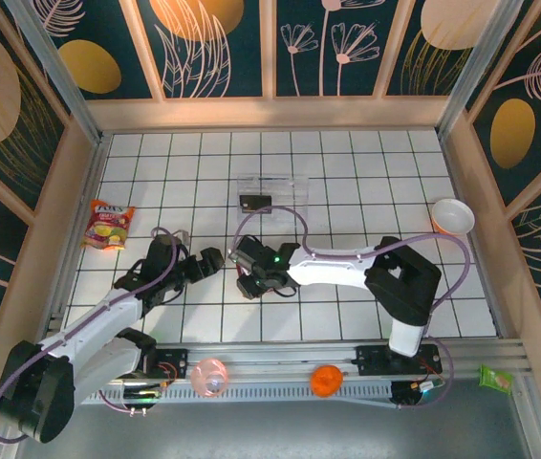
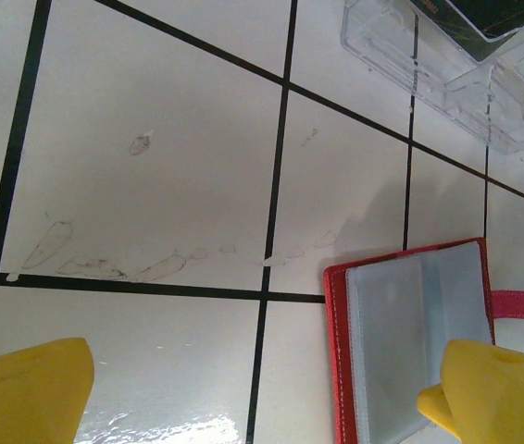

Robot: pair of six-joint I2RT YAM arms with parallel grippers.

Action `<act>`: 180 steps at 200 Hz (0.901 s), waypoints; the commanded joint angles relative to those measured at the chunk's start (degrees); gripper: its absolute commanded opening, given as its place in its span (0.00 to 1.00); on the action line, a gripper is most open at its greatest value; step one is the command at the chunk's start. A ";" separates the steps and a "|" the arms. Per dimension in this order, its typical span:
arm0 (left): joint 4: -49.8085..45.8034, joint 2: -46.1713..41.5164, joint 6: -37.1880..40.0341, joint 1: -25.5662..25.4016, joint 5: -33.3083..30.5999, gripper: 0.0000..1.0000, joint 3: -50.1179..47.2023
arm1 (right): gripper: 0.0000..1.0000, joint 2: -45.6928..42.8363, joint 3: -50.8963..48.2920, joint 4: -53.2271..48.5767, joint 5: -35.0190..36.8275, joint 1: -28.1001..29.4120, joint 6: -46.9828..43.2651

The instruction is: Take the credit cards out of the card holder

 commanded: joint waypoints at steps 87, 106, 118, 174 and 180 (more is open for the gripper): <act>0.82 -0.18 1.15 0.48 2.36 0.90 -1.13 | 0.14 5.00 1.61 -2.78 4.37 2.86 0.64; 1.85 -0.09 1.85 0.45 4.33 0.86 -1.25 | 0.03 3.73 0.83 -0.34 2.44 2.84 1.44; 3.02 0.07 1.81 0.42 5.83 0.81 -1.52 | 0.00 2.77 0.29 1.55 0.88 2.51 2.13; 10.06 3.41 -0.92 -2.05 10.52 0.51 -2.90 | 0.00 -4.33 -6.39 13.82 -8.36 -1.03 7.67; 10.81 4.06 -1.23 -3.04 10.31 0.47 -2.85 | 0.00 -4.83 -7.12 14.89 -9.39 -1.42 8.10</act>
